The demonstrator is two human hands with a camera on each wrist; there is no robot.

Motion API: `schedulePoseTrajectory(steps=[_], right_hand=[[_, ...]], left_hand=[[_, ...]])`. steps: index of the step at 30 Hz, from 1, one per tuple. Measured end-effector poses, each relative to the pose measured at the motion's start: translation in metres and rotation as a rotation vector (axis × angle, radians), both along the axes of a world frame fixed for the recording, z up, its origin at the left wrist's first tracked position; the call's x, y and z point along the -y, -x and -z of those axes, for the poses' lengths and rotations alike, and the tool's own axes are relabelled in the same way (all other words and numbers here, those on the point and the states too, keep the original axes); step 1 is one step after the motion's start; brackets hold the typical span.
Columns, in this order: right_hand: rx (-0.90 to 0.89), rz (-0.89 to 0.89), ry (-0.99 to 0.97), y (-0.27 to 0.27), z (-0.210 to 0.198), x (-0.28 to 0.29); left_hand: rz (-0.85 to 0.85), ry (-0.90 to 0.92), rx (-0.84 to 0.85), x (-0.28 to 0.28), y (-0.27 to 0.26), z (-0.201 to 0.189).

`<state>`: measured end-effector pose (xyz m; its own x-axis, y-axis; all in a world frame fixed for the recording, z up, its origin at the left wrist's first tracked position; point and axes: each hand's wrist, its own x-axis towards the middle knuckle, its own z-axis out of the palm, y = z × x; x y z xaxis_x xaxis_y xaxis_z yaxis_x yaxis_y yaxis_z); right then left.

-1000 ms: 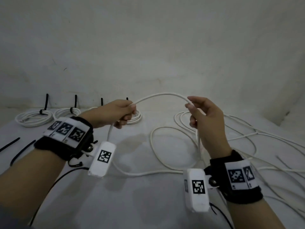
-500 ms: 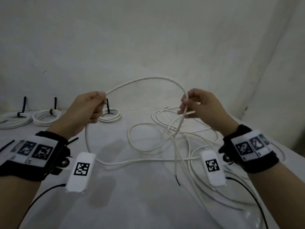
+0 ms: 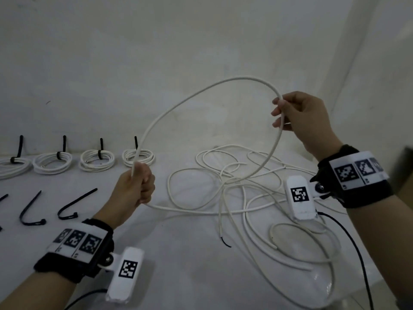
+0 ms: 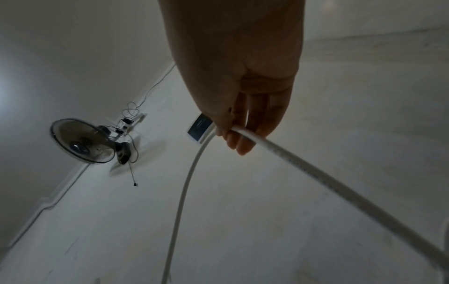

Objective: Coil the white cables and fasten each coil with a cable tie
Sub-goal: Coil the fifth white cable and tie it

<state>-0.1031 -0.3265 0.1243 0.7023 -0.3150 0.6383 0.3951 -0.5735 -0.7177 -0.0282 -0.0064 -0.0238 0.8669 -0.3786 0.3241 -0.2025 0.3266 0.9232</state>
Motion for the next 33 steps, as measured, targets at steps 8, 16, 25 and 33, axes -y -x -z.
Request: schedulePoseTrajectory(steps=[8, 16, 25, 33], right_hand=[[0.058, 0.207, 0.239, 0.02, -0.003, 0.037], [-0.115, -0.084, -0.39, 0.022, 0.036, 0.002], [-0.082, -0.41, -1.027, 0.004, 0.028, -0.048], [-0.241, -0.441, -0.718, -0.006, 0.07, -0.048]], left_hand=[[-0.188, 0.036, -0.051, 0.002, -0.019, -0.03], [-0.837, -0.378, 0.496, 0.023, -0.019, -0.028], [0.14, -0.764, 0.776, 0.123, 0.033, -0.017], [0.168, -0.378, 0.444, 0.132, 0.02, -0.037]])
